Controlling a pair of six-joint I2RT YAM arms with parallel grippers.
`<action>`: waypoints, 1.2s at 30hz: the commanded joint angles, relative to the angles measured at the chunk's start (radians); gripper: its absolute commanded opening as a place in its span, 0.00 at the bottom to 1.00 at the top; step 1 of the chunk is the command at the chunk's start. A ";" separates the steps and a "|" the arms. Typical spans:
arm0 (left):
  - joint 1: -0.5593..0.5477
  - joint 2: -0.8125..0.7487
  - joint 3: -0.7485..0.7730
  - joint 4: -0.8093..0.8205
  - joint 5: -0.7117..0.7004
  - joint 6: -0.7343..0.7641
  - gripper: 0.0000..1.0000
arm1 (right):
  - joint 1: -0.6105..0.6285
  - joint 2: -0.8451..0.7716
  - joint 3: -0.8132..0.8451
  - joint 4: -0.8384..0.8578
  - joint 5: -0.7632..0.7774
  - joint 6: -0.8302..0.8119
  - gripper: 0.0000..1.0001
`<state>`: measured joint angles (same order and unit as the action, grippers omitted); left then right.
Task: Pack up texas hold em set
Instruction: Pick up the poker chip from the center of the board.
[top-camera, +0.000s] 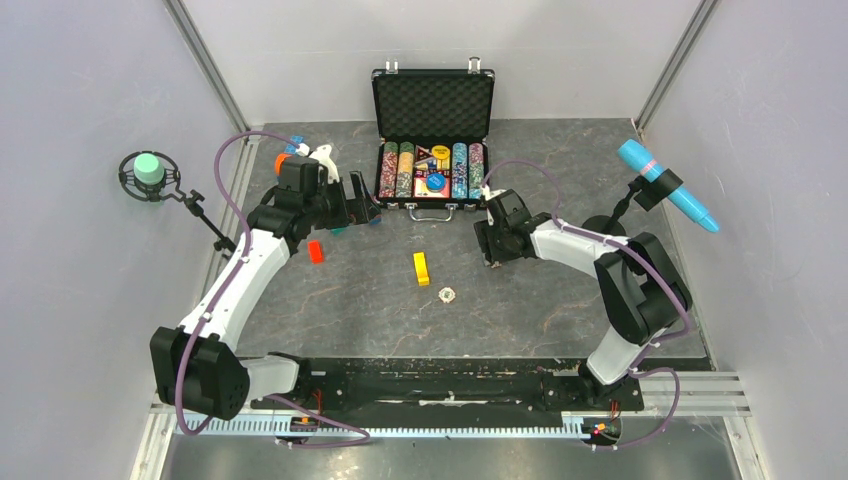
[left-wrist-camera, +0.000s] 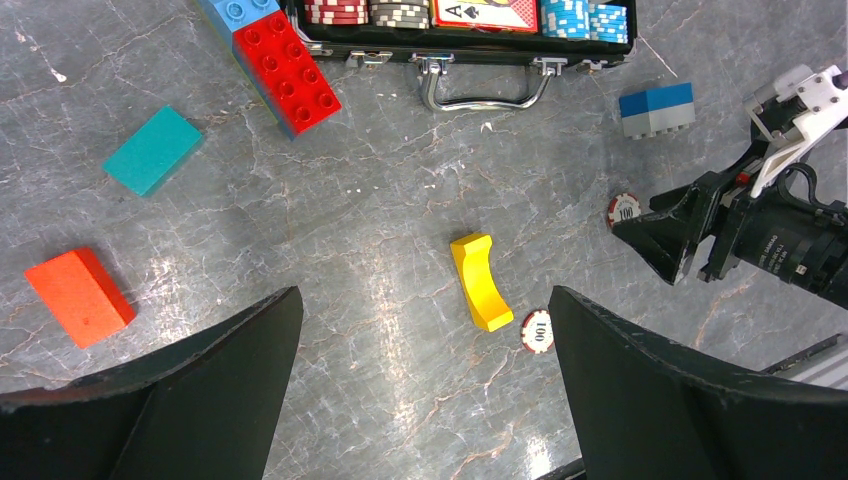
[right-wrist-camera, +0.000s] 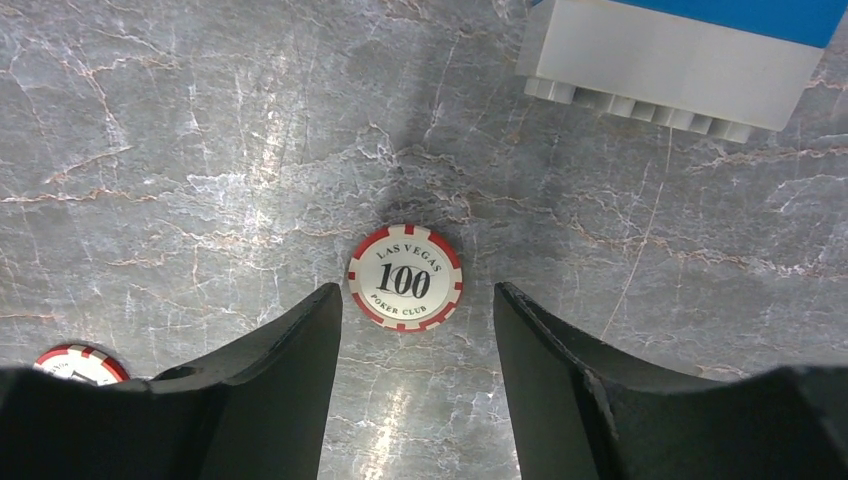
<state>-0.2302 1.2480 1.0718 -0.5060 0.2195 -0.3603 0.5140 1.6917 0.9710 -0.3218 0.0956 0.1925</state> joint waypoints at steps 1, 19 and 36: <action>0.006 -0.015 -0.003 0.029 0.021 0.023 1.00 | 0.022 -0.051 0.023 -0.015 0.020 -0.013 0.60; 0.008 -0.007 -0.001 0.029 0.025 0.022 1.00 | 0.335 0.002 0.085 0.008 -0.014 0.095 0.71; 0.009 -0.009 -0.003 0.029 0.024 0.023 1.00 | 0.384 0.065 0.107 -0.035 -0.005 0.089 0.75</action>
<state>-0.2302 1.2484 1.0714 -0.5060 0.2203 -0.3603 0.8845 1.7515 1.0496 -0.3546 0.0856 0.2733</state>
